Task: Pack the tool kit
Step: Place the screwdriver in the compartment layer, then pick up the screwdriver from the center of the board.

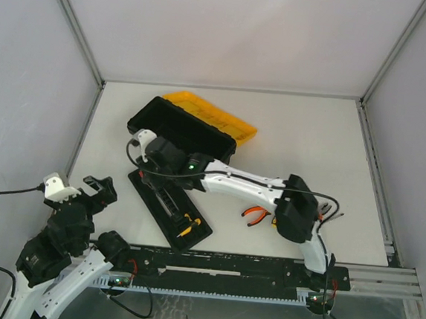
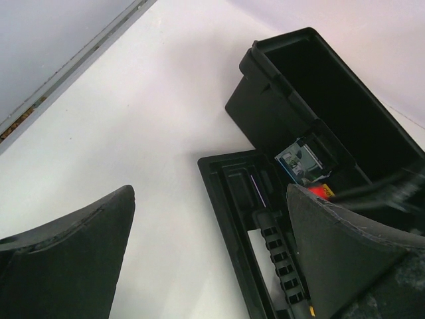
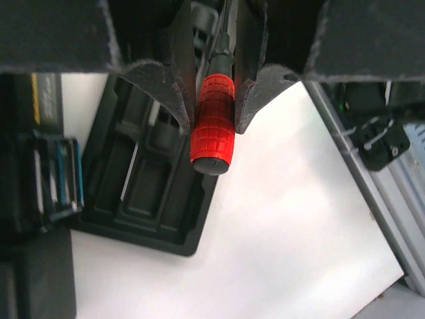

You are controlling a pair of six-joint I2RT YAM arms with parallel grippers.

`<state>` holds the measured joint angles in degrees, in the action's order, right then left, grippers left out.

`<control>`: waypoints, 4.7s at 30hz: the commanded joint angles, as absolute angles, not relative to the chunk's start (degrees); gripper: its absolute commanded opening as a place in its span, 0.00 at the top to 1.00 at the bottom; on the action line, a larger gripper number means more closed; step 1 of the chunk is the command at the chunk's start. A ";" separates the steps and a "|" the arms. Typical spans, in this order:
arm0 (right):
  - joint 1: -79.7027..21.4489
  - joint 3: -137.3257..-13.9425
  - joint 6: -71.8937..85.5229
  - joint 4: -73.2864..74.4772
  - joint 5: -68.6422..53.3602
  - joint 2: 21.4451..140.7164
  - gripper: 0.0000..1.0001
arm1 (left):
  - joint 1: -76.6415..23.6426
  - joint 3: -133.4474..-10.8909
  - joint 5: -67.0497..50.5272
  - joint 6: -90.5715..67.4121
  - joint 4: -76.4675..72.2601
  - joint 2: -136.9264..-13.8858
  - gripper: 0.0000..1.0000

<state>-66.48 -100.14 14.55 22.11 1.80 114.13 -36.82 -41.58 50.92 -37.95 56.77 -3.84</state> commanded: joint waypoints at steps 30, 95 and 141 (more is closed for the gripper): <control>-64.12 -129.26 19.34 27.70 2.24 140.26 0.91 | -36.47 -41.98 49.97 -36.65 53.78 -4.78 0.00; -32.39 -44.43 42.30 31.46 16.43 72.68 0.50 | -36.10 -41.22 48.22 -34.48 51.66 -9.45 0.00; -49.82 -62.23 67.25 45.33 43.63 88.16 1.00 | -33.89 -40.61 45.97 -32.61 49.92 -9.76 0.00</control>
